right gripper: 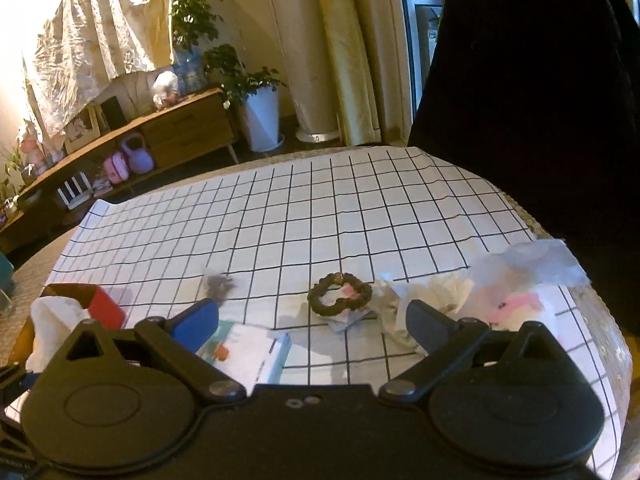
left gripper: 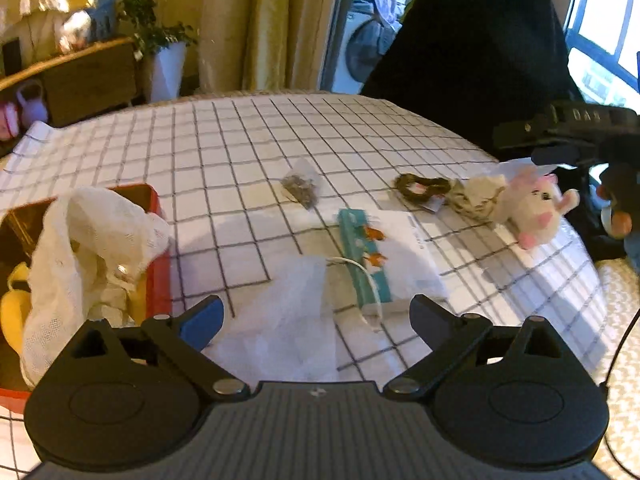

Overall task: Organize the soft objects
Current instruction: 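Open both grippers and withdraw them from the tin box, then reach the left gripper to the white mesh bag while the right gripper reaches the brown bead bracelet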

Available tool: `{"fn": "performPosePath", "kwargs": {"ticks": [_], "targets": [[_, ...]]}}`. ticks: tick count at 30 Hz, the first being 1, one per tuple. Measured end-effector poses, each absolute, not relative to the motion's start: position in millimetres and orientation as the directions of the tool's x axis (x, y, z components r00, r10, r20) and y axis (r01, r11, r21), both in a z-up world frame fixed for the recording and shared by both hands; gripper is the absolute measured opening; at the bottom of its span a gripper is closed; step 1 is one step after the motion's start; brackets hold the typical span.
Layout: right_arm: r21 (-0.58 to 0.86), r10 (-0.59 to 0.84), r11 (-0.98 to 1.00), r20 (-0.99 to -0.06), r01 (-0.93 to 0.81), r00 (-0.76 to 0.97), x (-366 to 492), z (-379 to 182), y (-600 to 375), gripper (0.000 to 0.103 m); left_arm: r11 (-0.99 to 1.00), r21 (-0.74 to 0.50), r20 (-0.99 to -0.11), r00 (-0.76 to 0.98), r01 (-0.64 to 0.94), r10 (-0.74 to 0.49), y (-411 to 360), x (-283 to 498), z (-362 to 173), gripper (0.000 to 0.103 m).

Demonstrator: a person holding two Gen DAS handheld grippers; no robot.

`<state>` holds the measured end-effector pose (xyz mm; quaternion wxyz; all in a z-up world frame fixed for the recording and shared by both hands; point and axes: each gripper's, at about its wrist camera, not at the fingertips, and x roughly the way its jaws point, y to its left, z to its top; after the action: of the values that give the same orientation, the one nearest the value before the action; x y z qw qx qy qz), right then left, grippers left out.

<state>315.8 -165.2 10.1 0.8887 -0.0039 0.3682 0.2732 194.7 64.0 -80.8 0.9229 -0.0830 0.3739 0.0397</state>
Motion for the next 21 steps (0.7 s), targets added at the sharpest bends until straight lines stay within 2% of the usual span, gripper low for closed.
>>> {"fn": "performPosePath", "kwargs": {"ticks": [6, 14, 21], "targets": [[0.200, 0.491, 0.839, -0.680, -0.506, 0.545, 343.8, -1.9, -147.0, 0.100, 0.989, -0.039, -0.702, 0.708, -0.143, 0.075, 56.9, 203.5, -93.5, 0.100], [0.175, 0.462, 0.845, -0.716, -0.505, 0.524, 380.0, -20.1, -125.0, 0.096, 0.989, -0.034, -0.737, 0.671, -0.145, 0.073, 58.6, 216.2, -114.2, 0.100], [0.170, 0.419, 0.864, -0.764, -0.474, 0.490, 400.0, -47.2, -121.8, 0.077, 0.990, -0.017, -0.754, 0.652, -0.141, 0.080, 59.4, 221.7, -128.1, 0.100]]}}
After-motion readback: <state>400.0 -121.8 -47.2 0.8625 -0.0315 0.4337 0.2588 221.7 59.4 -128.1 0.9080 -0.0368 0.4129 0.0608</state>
